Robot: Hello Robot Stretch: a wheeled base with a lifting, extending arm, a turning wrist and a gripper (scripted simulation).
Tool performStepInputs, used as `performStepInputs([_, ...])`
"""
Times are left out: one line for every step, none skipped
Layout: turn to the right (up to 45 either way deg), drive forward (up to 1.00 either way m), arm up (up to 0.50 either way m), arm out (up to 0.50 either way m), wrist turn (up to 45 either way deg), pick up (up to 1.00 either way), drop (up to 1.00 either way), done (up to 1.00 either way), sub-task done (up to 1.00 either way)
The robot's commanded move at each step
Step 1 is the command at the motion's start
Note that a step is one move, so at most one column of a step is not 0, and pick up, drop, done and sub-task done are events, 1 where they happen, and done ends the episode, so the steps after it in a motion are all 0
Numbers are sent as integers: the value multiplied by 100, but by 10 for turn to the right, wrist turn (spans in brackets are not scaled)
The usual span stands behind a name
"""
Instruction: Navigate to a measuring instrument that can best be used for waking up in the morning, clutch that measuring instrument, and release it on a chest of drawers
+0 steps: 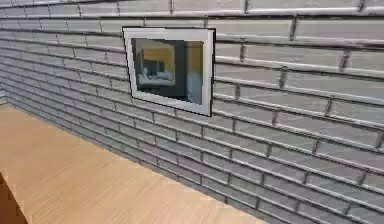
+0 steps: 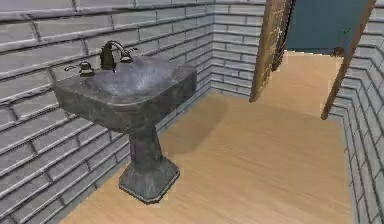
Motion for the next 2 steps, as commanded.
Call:
performStepInputs([-450,0,0,0,0,0,0,0,0])
performStepInputs([-240,0,0,0,0,0,0,0,0])
